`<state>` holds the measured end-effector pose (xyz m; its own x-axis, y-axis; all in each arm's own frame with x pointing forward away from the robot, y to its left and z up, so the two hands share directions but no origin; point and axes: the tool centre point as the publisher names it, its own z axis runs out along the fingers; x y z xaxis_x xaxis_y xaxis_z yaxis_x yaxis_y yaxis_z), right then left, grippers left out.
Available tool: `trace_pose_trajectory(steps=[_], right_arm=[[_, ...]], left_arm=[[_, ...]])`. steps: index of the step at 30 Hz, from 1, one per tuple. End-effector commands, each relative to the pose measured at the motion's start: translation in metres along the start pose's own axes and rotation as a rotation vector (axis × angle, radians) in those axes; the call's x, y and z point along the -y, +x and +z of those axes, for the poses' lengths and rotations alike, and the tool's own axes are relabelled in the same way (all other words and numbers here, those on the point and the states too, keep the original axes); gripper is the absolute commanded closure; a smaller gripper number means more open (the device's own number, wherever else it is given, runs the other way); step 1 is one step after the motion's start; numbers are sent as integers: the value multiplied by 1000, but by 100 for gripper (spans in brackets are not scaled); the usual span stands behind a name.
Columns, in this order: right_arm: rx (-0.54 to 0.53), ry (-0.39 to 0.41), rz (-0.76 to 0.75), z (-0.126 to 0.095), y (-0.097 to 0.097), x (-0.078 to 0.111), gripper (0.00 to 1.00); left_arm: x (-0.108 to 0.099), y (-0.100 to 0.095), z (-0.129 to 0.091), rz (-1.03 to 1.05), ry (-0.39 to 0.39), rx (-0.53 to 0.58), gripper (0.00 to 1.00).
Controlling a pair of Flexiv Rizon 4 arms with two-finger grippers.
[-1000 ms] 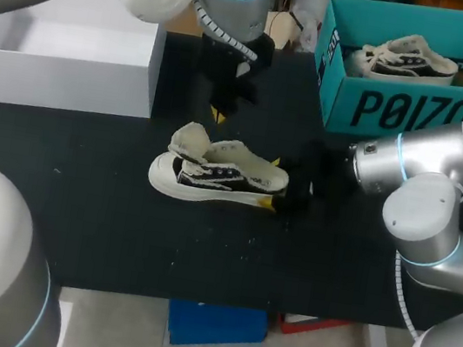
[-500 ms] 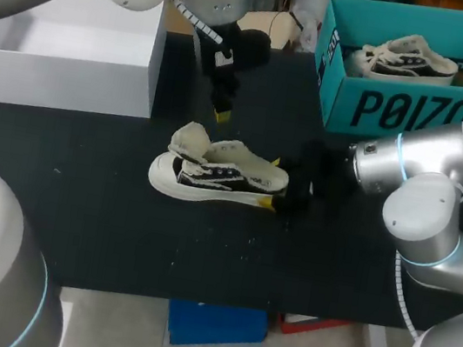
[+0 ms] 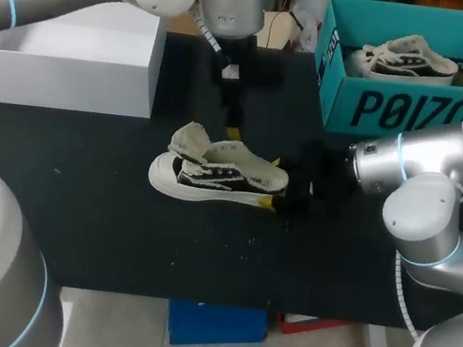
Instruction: Take the shoe out of the shoebox, open the shoe tongue, remove and reinsert the insole, then place the shoe into the shoebox
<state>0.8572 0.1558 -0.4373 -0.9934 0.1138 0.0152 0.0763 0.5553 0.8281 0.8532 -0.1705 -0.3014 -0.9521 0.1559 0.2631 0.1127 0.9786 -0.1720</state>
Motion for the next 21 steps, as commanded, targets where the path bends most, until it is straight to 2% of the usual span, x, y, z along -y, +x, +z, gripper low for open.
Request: trace_pose_trajectory(steps=[1,13,21], right_arm=[[1,1,1,3,-1,2,100],[1,1,1,3,-1,2,100],[1,1,1,3,-1,2,100]], left_arm=[[9,-10,18,277,-96,-233,100],[-4,-3,49,159,-87,-247,100],[-11,3,58,93,-66,-191,100]])
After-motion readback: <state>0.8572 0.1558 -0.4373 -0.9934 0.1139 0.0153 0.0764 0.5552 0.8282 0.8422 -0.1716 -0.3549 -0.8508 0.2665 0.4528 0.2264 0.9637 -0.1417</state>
